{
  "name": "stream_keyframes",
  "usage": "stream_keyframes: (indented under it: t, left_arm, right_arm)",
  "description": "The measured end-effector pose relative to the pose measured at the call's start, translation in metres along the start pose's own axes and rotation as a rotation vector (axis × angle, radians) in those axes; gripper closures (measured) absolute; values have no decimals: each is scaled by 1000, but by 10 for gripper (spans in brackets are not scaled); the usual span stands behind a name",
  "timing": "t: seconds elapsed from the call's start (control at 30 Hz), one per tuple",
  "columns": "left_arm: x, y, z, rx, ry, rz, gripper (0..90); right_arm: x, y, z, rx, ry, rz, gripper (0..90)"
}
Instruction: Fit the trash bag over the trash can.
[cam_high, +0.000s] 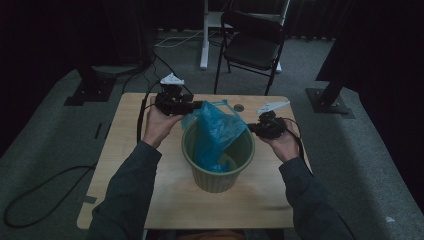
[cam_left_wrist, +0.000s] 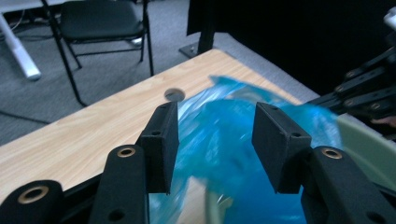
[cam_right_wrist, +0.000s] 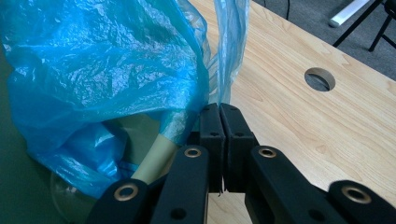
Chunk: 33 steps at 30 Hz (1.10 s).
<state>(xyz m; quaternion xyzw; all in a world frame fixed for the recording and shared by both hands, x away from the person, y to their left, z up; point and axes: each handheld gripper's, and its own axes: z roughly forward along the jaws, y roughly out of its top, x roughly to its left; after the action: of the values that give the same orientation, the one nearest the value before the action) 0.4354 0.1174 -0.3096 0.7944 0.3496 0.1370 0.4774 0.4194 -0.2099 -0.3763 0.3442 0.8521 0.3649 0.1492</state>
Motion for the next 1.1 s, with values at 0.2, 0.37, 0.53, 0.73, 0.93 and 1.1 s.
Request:
stream_keyframes:
  t: [0.2,0.37,0.53,0.73,0.93,1.1]
  left_arm:
    - [-8,5,11,2,-24,15,467]
    - [-18,3,23,62,-9,38,497]
    - [-27,-5,24,97,-3,86,831]
    - [-45,-19,10,86,-34,140,889]
    - [-66,-38,0,95,-67,178,890]
    - [-79,-54,1,132,-98,206,889]
  right_arm:
    - [0,0,0,-1,-2,-3,887]
    - [0,-1,0,-2,2,0,888]
    - [-1,-2,0,0,3,6,887]
    - [-2,-4,0,-2,7,26,887]
    - [-4,-6,0,-3,2,47,887]
    - [-7,-6,-2,-1,0,67,887]
